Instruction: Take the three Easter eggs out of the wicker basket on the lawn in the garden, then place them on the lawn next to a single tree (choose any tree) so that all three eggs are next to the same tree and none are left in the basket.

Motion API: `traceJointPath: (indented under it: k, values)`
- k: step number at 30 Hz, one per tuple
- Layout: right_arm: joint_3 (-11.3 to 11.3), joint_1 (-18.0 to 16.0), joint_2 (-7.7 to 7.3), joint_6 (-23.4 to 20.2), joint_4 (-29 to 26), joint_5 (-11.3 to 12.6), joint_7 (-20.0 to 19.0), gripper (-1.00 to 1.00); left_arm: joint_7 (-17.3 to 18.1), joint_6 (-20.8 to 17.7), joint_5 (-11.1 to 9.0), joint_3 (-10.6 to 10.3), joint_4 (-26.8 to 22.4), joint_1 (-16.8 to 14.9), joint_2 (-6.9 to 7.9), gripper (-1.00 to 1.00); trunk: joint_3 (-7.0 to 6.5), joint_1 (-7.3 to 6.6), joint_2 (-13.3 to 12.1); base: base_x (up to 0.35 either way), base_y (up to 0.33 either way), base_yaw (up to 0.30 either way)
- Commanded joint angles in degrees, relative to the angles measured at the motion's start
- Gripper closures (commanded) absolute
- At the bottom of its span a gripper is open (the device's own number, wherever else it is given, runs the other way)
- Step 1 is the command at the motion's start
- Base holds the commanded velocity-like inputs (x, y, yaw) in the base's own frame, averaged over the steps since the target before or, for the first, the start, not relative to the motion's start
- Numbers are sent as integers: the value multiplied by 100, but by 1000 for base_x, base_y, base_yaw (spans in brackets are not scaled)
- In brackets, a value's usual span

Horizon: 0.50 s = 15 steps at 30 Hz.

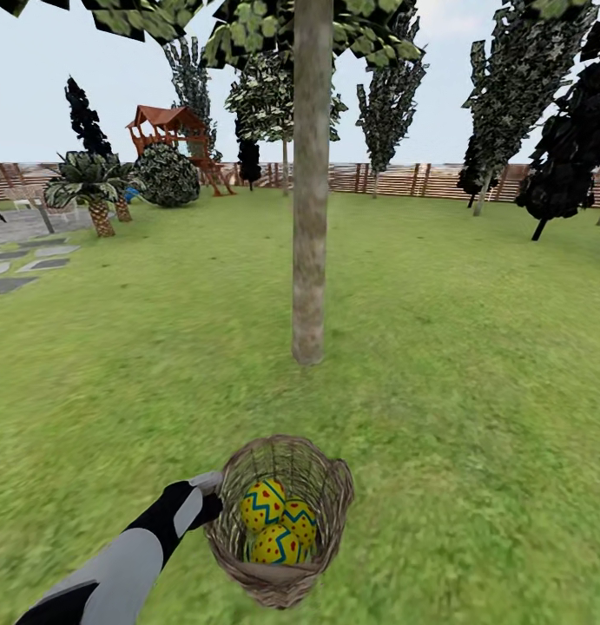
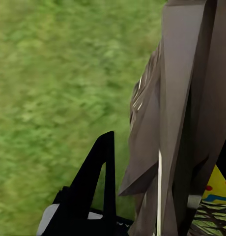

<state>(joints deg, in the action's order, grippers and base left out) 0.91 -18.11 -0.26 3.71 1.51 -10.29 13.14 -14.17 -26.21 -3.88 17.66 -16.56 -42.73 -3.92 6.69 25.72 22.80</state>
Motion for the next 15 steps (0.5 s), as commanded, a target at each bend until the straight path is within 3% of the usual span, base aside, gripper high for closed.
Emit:
traceJointPath:
  k: [1,15]
  values:
    - [6,-8,11,24,16,-34,22,-100,-24,-25,-60,9,-10,-3,-2,100,12,7,12,327,0,0]
    - [6,-8,-5,24,16,-29,22,-100,-25,-25,-60,9,-14,-8,1,100,12,7,12,327,0,0]
